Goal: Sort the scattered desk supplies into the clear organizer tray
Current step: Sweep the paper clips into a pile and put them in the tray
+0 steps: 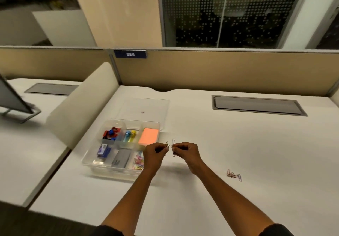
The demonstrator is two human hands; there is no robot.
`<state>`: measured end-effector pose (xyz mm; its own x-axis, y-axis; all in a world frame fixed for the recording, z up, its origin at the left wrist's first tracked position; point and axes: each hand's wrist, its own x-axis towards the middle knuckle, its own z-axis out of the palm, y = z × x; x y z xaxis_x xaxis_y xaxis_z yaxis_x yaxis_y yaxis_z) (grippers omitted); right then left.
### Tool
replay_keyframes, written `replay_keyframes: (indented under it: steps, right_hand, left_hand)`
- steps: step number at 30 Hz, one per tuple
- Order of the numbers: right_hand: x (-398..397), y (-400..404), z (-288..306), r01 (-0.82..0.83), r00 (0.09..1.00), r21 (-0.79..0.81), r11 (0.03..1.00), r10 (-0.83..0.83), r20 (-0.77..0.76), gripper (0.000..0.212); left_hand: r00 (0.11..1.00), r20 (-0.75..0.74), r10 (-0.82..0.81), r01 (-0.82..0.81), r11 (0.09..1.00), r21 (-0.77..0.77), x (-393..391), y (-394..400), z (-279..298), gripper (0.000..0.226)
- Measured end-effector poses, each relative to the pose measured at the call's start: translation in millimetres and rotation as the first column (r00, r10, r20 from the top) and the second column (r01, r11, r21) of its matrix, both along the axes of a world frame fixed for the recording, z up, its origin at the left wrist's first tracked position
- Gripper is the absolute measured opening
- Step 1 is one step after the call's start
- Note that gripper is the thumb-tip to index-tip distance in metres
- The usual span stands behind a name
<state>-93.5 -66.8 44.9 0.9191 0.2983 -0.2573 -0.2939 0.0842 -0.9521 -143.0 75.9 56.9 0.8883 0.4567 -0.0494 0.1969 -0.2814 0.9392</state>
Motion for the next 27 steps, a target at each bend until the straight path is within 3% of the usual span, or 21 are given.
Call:
replay_keyframes:
  steps: [8, 19, 27]
  right_hand:
    - [-17.0, 81.9, 6.7, -0.2, 0.97, -0.168, 0.965, 0.219, 0.109, 0.016]
    - [-23.5, 123.3, 4.7, -0.128, 0.879, -0.581, 0.804, 0.363, 0.31, 0.018]
    - [-17.4, 121.5, 0.3, -0.077, 0.827, -0.634, 0.769, 0.405, 0.39, 0.017]
  left_hand:
    - [0.987, -0.019, 0.16, -0.156, 0.979, 0.13, -41.2, 72.6, 2.3, 0.014]
    - [0.983, -0.104, 0.153, -0.106, 0.926, 0.362, -54.8, 100.6, -6.1, 0.02]
    - [0.994, -0.089, 0.063, -0.018, 0.898, 0.439, -50.0, 102.1, -8.6, 0.013]
